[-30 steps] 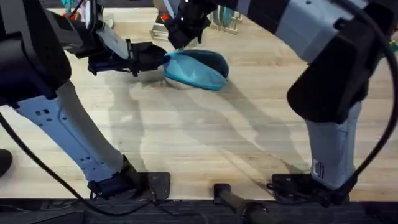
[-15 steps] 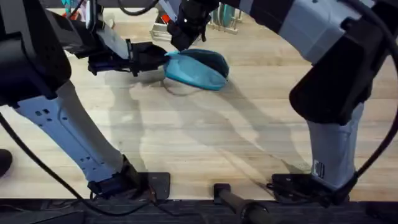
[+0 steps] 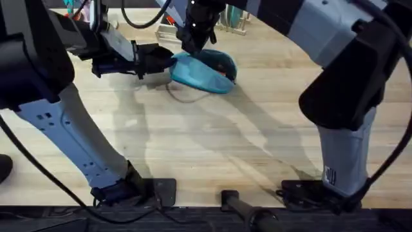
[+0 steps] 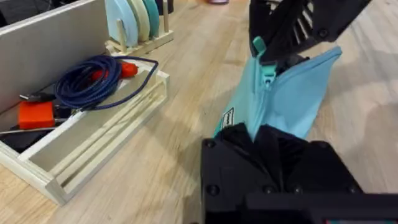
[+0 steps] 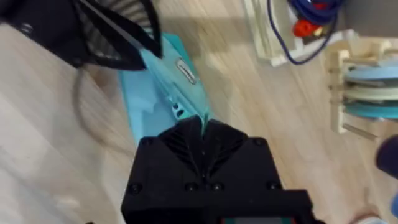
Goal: Unzip the bag, pick up the pens from the table one at a time and place them inside, then zip the bag closed.
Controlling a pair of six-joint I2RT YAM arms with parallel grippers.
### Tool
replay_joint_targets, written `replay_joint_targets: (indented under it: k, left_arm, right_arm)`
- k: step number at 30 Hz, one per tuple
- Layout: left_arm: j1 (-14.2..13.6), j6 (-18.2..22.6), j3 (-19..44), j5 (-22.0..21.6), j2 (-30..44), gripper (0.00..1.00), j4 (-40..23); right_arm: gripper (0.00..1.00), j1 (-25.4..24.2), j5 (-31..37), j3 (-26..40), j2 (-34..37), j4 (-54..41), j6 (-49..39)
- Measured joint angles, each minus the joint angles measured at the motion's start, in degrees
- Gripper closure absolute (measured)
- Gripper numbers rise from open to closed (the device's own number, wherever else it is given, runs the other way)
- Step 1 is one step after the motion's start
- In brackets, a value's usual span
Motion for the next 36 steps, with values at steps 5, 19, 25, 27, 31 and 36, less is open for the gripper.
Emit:
replay_joint_targets:
  k: [5,19,25,27,31,36]
  left_arm:
    - [0.0,-0.01,0.0,0.02,0.01,0.961,0.02]
    - [0.0,0.0,0.0,0.04,0.01,0.961,0.07]
    - [0.04,0.0,0.0,0.04,0.01,0.961,0.09]
    - [0.04,-0.01,0.01,0.04,0.01,0.961,0.11]
    - [-0.02,0.0,0.0,0.02,-0.01,0.961,0.02]
    - [0.0,0.0,0.01,0.04,-0.01,0.961,0.04]
  right_arm:
    - [0.971,0.02,3.95,0.0,-0.01,-1.23,-0.95]
    - [0.971,-1.31,7.33,0.0,0.0,-4.91,-1.59]
    - [0.969,-3.18,8.11,0.0,-0.01,-8.45,-1.75]
    - [0.97,-4.03,8.08,0.0,-0.01,-9.49,-1.58]
    - [0.969,-5.36,7.94,0.0,-0.01,-11.85,-0.81]
    - [0.968,-6.93,7.92,0.02,-0.01,-15.01,-0.49]
